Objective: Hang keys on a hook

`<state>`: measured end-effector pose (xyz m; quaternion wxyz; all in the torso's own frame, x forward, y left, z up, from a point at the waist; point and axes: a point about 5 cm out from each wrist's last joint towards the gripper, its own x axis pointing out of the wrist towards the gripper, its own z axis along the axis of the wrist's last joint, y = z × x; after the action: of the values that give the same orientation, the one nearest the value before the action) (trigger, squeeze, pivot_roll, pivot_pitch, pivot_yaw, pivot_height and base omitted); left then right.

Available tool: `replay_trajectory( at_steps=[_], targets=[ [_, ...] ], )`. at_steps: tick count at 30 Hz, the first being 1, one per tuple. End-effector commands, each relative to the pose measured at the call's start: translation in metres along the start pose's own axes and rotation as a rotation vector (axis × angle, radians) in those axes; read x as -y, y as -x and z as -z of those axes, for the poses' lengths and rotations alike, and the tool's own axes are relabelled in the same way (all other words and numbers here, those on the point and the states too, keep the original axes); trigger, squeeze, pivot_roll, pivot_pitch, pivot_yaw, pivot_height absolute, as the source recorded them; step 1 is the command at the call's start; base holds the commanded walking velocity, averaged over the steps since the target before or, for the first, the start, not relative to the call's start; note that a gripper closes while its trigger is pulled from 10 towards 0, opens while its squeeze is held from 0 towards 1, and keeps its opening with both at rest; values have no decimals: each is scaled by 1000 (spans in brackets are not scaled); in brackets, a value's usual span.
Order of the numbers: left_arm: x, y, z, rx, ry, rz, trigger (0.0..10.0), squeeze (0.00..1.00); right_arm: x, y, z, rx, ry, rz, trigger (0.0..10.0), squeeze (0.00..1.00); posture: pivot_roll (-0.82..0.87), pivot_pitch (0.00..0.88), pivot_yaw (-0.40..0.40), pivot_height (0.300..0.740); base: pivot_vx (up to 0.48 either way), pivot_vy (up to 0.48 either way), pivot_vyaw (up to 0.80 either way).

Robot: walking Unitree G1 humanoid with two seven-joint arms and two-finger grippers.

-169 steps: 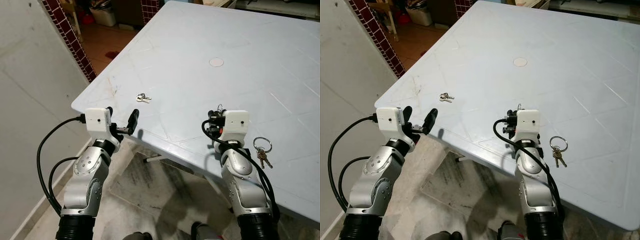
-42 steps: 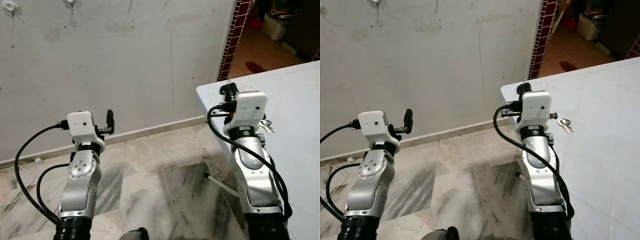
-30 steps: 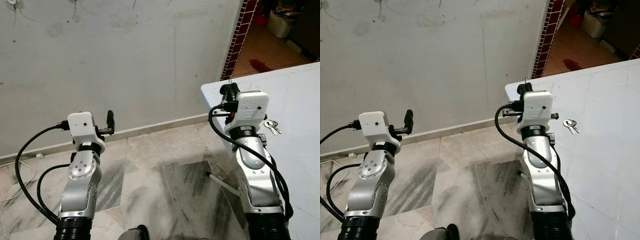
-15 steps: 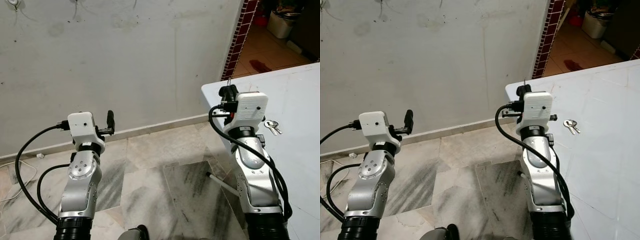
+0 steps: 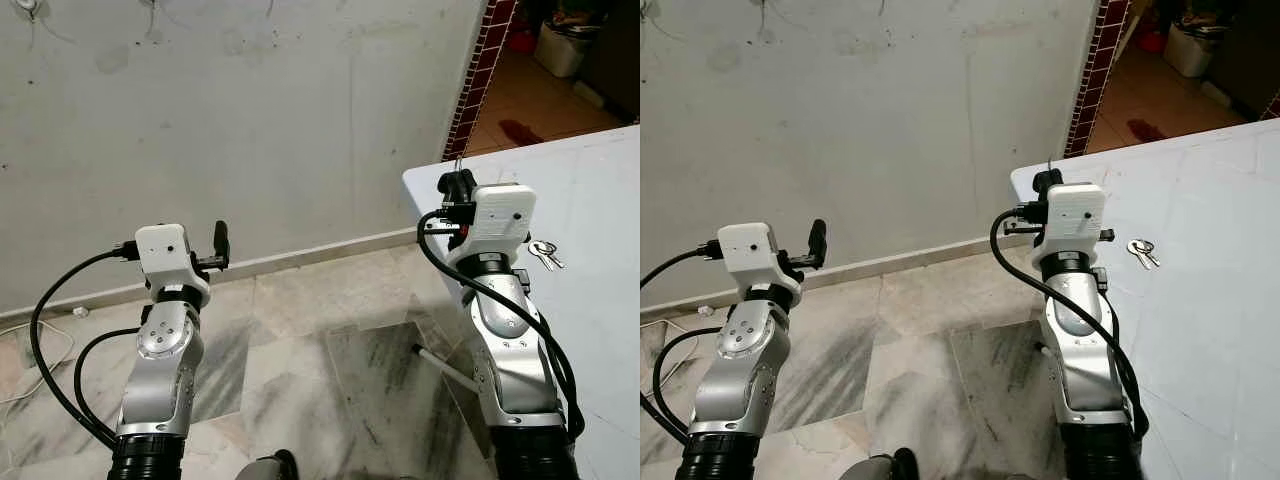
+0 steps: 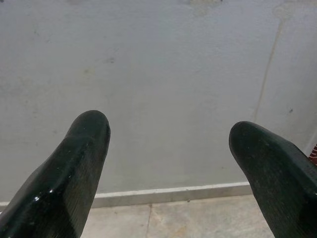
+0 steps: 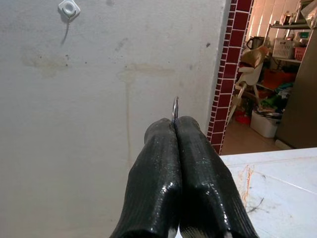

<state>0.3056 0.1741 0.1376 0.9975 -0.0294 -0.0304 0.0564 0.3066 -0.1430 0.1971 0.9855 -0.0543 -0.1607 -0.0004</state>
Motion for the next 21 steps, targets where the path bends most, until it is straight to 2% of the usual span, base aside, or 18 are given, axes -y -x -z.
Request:
replay_trajectory(
  at_steps=[1, 21],
  targets=[
    [-2, 0, 2, -14, -15, 3, 10000, 0, -1, -2, 0, -3, -5, -4, 10000, 0, -68, 147, 64, 740, 0, 0, 0],
    [-2, 0, 2, -14, -15, 3, 10000, 0, -1, -2, 0, -3, -5, -4, 10000, 0, -68, 147, 64, 740, 0, 0, 0]
  ],
)
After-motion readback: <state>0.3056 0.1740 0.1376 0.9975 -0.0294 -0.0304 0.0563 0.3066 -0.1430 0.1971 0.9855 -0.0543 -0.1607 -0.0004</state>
